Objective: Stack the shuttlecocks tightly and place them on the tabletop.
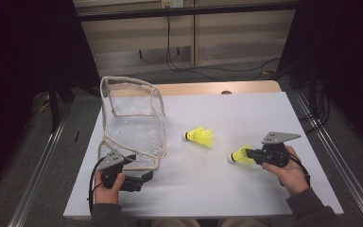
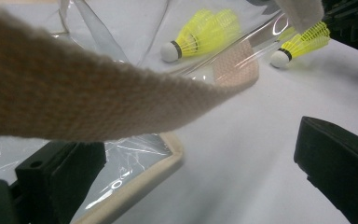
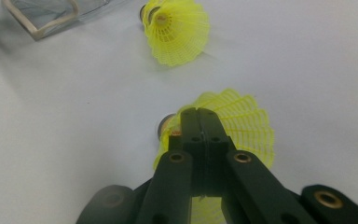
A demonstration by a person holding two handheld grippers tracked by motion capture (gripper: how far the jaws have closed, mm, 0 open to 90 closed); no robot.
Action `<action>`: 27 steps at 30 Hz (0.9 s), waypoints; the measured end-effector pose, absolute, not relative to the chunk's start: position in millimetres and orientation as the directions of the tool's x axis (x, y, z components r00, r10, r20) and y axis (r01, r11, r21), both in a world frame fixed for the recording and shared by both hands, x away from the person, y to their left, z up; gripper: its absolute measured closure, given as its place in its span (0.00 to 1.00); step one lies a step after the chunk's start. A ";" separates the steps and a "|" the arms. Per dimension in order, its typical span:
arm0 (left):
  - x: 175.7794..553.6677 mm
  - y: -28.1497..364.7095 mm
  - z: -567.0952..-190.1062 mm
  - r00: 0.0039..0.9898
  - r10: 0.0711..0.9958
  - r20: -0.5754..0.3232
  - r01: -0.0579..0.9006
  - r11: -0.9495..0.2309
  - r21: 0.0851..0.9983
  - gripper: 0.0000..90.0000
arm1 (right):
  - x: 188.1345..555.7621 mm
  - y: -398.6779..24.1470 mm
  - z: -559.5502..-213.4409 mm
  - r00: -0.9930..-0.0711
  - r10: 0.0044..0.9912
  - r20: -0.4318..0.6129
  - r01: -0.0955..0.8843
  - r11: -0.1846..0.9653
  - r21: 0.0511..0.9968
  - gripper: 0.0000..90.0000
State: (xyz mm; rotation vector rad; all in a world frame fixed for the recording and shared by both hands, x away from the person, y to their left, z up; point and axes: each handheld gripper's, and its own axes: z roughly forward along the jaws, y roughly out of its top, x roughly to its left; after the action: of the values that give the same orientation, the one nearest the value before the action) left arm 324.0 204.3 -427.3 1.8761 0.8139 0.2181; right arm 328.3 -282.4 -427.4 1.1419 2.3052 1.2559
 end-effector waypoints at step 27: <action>323.9 204.3 -427.2 0.753 0.624 -0.208 0.436 -0.237 0.868 0.02 | 330.7 -296.4 -441.6 -0.611 0.784 0.113 0.538 0.307 0.785 1.00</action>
State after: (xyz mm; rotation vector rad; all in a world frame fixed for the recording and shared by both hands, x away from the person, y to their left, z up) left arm 323.9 204.3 -427.2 1.8761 0.8144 0.2190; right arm 330.7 -296.4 -441.6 1.1963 2.2874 1.1991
